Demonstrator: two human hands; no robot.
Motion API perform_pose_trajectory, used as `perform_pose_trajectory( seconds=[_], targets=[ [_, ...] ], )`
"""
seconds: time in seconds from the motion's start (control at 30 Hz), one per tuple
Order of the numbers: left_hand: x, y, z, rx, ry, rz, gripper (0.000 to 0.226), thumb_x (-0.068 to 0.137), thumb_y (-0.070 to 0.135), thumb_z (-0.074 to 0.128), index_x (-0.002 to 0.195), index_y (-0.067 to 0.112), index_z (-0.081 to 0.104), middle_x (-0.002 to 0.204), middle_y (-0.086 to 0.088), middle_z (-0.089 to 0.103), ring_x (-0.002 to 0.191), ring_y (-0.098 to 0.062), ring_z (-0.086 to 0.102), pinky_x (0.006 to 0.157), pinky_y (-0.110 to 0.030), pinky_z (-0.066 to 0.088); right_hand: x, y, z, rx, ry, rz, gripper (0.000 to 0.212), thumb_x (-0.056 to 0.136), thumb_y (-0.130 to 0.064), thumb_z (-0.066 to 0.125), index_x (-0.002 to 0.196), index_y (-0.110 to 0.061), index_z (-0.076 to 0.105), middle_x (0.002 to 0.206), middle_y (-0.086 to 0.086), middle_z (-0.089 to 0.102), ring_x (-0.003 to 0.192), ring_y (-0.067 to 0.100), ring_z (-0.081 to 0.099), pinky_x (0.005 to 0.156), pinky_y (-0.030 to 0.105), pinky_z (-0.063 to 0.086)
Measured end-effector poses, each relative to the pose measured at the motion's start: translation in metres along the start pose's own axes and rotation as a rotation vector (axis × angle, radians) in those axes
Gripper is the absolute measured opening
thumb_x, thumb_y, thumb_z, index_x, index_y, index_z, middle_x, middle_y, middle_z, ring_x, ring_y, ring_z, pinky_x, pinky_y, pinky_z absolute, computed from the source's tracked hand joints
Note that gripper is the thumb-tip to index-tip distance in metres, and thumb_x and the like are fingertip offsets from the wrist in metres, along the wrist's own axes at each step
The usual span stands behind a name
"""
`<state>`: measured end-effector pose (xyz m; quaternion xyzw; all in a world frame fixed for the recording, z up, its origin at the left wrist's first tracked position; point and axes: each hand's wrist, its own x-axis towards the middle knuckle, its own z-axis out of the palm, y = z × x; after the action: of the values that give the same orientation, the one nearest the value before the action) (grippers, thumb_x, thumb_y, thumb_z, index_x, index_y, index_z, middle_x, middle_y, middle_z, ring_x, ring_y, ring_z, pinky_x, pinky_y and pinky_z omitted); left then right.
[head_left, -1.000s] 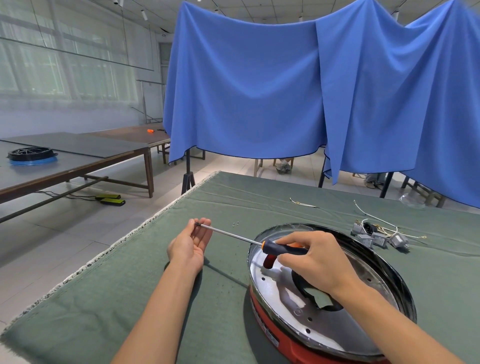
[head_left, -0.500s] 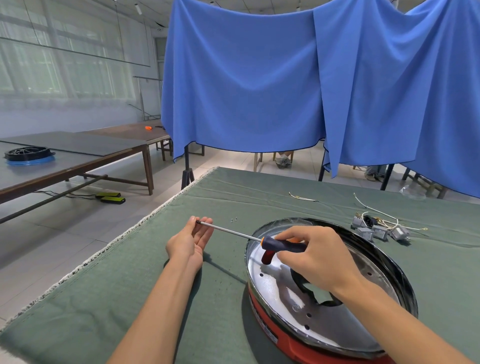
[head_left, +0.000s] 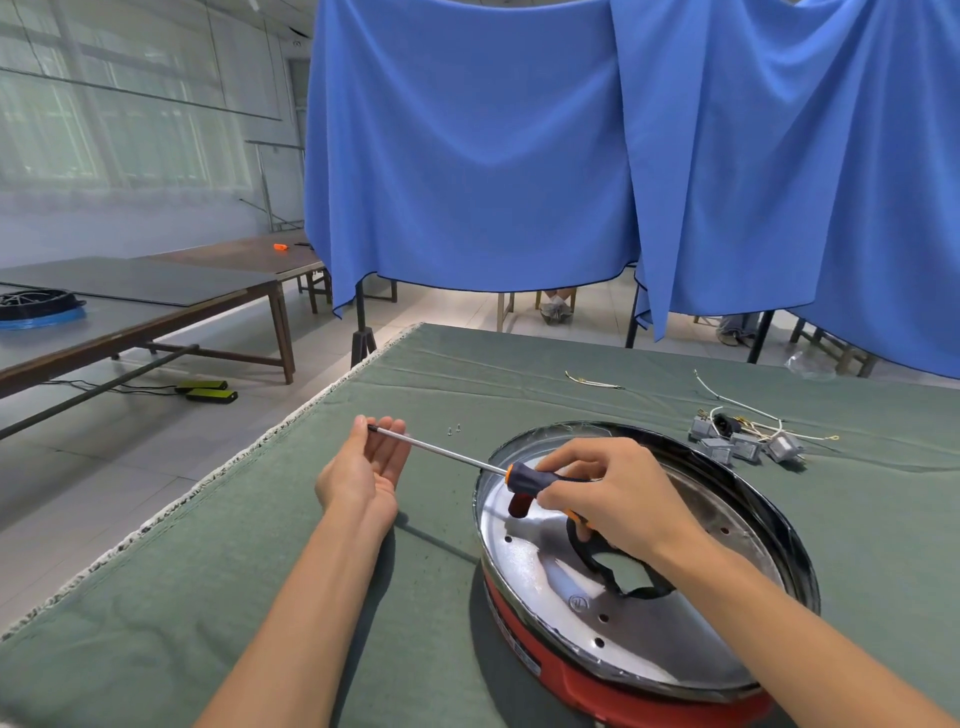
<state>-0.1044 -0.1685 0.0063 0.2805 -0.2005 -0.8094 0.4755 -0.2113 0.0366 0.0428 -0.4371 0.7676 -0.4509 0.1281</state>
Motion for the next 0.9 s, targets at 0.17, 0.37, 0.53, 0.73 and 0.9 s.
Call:
perform_pose_trajectory(
  seconds=[0.17, 0.37, 0.53, 0.73, 0.9],
  targets=[
    [-0.010, 0.000, 0.004, -0.048, -0.050, -0.062, 0.029, 0.096, 0.034, 0.052, 0.085, 0.007, 0.053, 0.073, -0.010, 0.070, 0.064, -0.020, 0.070, 0.053, -0.030, 0.059, 0.001, -0.001, -0.001, 0.047, -0.027, 0.041, 0.014, 0.072, -0.013, 0.072, 0.079, -0.025, 0.072, 0.056, -0.008, 0.068, 0.040, 0.011, 0.053, 0.040, 0.016, 0.036],
    [-0.032, -0.012, 0.014, 0.443, -0.215, 0.011, 0.020, 0.098, 0.012, 0.047, 0.087, 0.000, 0.059, 0.068, -0.010, 0.072, 0.054, -0.018, 0.069, 0.046, -0.026, 0.056, 0.001, -0.007, -0.008, 0.118, 0.012, 0.081, 0.011, 0.076, -0.009, 0.072, 0.082, -0.018, 0.073, 0.057, -0.002, 0.069, 0.041, 0.012, 0.057, 0.036, 0.019, 0.036],
    [-0.045, -0.011, 0.025, 0.560, -0.320, -0.003, 0.021, 0.097, 0.018, 0.051, 0.091, 0.001, 0.061, 0.067, -0.007, 0.071, 0.046, -0.014, 0.064, 0.039, -0.020, 0.049, -0.004, -0.014, -0.025, 0.221, -0.009, 0.140, 0.013, 0.080, -0.006, 0.068, 0.093, -0.010, 0.071, 0.052, 0.000, 0.065, 0.036, 0.011, 0.052, 0.037, 0.019, 0.039],
    [-0.052, 0.003, 0.042, 0.740, -0.287, 0.006, 0.020, 0.092, 0.022, 0.059, 0.080, 0.008, 0.053, 0.054, -0.003, 0.053, 0.029, -0.008, 0.040, 0.031, -0.012, 0.024, -0.019, -0.016, -0.038, 0.339, 0.060, 0.115, 0.014, 0.080, -0.002, 0.068, 0.090, -0.011, 0.072, 0.059, 0.010, 0.067, 0.047, 0.020, 0.056, 0.039, 0.024, 0.043],
    [-0.069, 0.010, 0.062, 0.765, -0.421, -0.037, 0.029, 0.098, 0.028, 0.050, 0.087, 0.004, 0.062, 0.048, -0.001, 0.051, 0.030, -0.008, 0.033, 0.033, -0.012, 0.020, -0.029, -0.024, -0.050, 0.407, 0.047, 0.077, 0.014, 0.081, 0.000, 0.067, 0.092, -0.007, 0.072, 0.069, 0.012, 0.070, 0.050, 0.020, 0.061, 0.038, 0.022, 0.043]
  ],
)
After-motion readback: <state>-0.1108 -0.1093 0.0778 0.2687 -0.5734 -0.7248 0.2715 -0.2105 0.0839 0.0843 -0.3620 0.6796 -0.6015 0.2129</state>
